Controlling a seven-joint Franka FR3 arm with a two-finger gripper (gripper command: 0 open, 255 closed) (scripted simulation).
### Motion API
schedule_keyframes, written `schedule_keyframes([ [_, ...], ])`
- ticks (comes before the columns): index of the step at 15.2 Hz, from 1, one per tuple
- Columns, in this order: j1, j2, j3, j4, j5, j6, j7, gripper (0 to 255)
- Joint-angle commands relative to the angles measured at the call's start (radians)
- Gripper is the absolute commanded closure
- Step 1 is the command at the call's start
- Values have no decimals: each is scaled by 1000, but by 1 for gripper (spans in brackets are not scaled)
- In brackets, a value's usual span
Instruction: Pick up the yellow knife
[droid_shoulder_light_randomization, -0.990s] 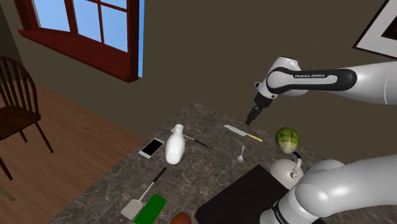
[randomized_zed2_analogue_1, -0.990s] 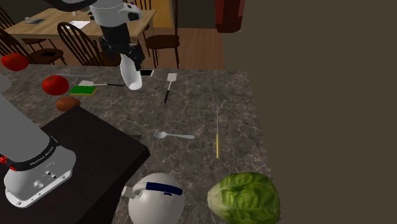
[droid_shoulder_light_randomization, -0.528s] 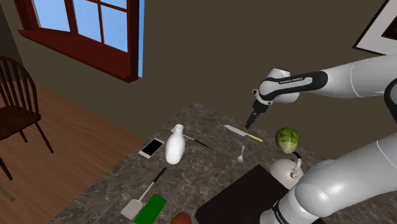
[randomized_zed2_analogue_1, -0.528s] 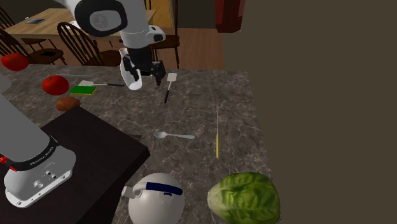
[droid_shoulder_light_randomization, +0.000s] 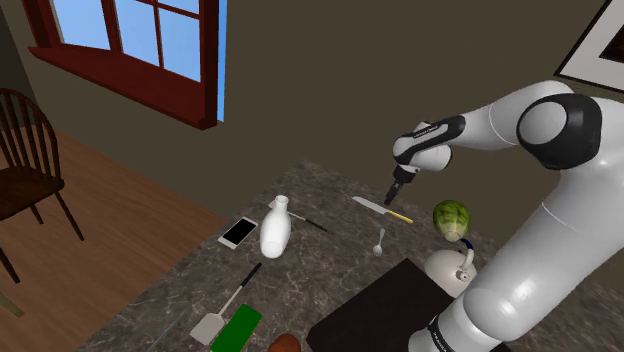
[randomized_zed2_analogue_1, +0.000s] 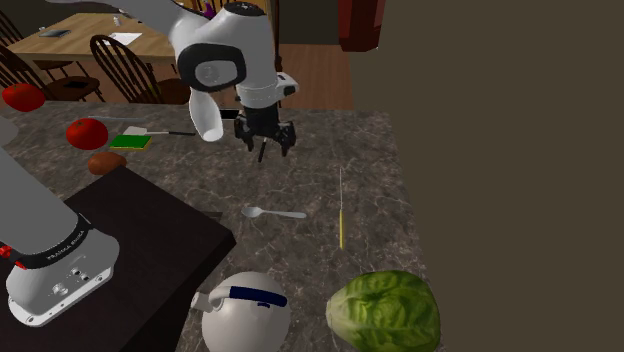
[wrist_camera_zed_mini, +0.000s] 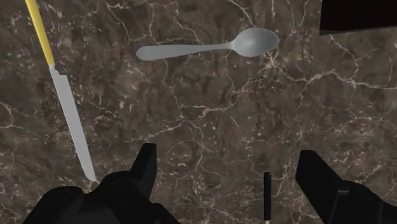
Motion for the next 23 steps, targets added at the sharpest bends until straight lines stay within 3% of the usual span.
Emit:
schedule_keyframes([
  [1, -14, 78, -8, 39, 52, 29, -76, 0],
  [6, -89, 287, 24, 179, 185, 72, -245, 0],
  [11, -186, 482, 77, 351, 268, 86, -361, 0],
  [19, -330, 788, 145, 701, 309, 57, -456, 0],
  [23, -346, 838, 159, 737, 318, 74, -464, 0],
])
